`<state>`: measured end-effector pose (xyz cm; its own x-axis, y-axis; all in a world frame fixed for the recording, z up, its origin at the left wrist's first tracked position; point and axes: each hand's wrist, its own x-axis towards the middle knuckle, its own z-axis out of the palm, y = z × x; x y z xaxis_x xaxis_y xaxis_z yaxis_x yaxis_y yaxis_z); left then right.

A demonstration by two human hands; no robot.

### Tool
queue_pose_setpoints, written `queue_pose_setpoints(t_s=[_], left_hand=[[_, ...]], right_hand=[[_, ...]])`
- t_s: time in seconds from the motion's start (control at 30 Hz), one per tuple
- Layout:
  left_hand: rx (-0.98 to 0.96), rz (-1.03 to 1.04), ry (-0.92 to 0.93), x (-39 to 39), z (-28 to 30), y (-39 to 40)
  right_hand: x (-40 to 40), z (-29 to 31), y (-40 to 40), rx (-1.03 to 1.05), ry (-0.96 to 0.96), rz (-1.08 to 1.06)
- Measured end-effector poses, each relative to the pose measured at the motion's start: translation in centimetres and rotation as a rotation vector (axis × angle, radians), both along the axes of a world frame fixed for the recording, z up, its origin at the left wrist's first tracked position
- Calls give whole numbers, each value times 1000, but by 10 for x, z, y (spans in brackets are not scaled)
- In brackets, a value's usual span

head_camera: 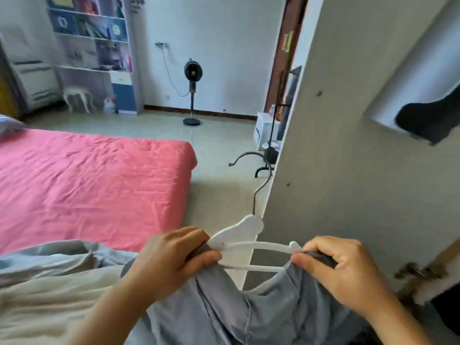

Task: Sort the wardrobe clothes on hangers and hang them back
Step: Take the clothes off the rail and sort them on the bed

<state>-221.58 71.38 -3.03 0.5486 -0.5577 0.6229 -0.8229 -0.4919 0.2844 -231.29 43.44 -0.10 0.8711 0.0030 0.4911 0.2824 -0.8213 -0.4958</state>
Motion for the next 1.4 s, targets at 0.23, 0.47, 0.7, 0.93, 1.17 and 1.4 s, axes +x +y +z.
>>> queue_pose_setpoints(t_s=[0.23,0.47,0.7,0.93,1.17,1.4], left_hand=[[-5,377,103,17,-27,120],[8,690,180,34,-56,236],[-46,1005,320,38,-96,333],[-195,1213,483,40,-168,426],[-362,1363,711,47,-250,503],[-390,1421,1087,44,-319,529]], right_hand=[[112,-14,109,-161,46,264],[239,-25,229,-151,124,444],[335,-53,398,-278,121,761],[369,-127,536,-363,40,978],[375,-188,608,-397,134,1107],[372,-235,626,-463,299,1141]])
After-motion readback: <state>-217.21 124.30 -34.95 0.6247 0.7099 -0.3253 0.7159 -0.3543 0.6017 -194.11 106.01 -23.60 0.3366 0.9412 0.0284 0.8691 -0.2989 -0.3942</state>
